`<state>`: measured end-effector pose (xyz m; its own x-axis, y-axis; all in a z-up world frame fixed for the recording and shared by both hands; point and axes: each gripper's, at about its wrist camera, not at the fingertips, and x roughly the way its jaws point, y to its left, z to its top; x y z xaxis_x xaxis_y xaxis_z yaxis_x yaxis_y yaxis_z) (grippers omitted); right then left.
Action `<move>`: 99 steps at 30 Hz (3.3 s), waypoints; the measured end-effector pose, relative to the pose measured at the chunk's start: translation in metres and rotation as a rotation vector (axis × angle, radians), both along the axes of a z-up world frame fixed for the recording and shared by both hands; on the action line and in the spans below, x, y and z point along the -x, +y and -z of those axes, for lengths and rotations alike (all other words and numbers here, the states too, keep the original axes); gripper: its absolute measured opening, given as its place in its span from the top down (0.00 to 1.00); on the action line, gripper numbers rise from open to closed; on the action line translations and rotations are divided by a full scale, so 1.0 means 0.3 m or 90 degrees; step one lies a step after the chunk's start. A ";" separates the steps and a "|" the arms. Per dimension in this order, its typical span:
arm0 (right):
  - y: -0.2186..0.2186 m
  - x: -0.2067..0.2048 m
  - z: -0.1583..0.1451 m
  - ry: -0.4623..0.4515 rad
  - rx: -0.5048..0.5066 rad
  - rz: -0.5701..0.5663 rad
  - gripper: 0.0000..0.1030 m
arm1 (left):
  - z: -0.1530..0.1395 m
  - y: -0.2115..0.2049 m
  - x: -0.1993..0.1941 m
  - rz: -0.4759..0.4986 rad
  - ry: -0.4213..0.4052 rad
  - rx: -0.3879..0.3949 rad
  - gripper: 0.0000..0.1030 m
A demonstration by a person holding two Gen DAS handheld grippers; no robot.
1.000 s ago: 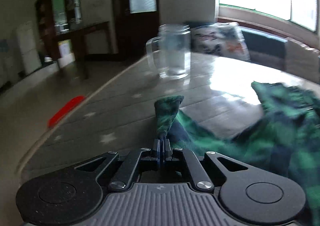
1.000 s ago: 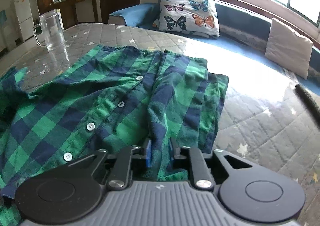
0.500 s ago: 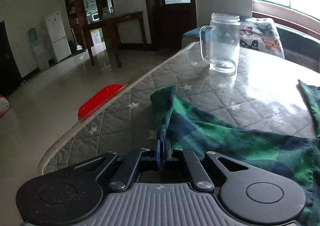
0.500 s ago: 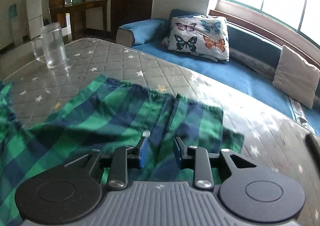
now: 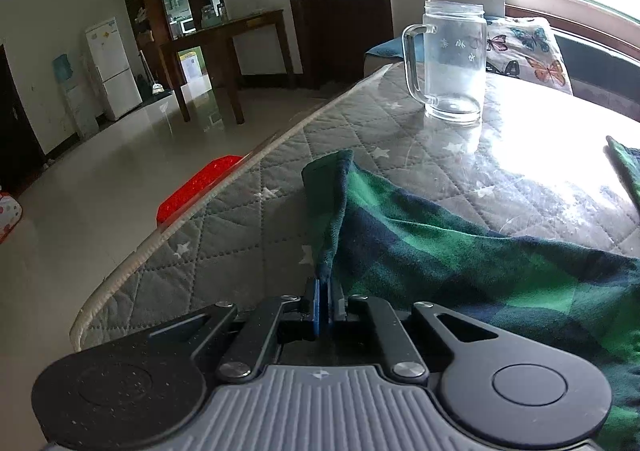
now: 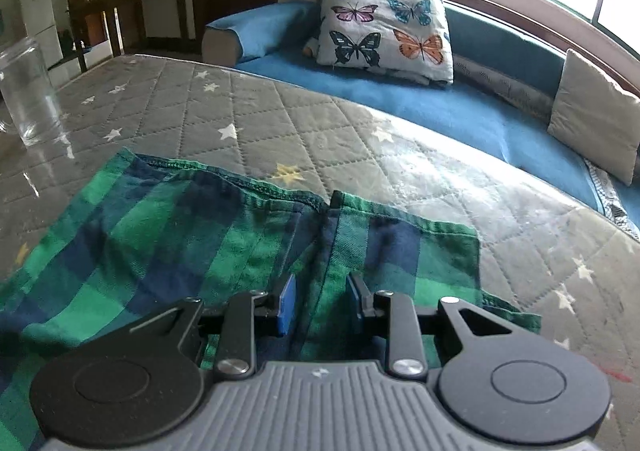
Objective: Fold clothes
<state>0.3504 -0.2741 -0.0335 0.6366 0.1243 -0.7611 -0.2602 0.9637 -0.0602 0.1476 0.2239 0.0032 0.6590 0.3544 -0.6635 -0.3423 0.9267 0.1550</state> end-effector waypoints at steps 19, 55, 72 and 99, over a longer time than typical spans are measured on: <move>-0.249 0.216 -0.246 -0.112 0.001 0.101 0.99 | -0.006 -0.014 -0.010 -0.011 0.006 -0.029 0.59; -0.889 1.035 -0.182 -0.093 0.038 0.409 0.89 | -0.106 -0.629 0.144 0.302 -0.054 0.000 0.37; -0.661 0.942 -0.061 -0.050 -0.044 0.265 0.52 | -0.080 -0.931 0.143 0.428 -0.033 -0.003 0.33; -0.319 0.918 -0.079 -0.074 0.005 0.080 0.40 | -0.005 -1.047 0.261 0.559 -0.013 -0.019 0.33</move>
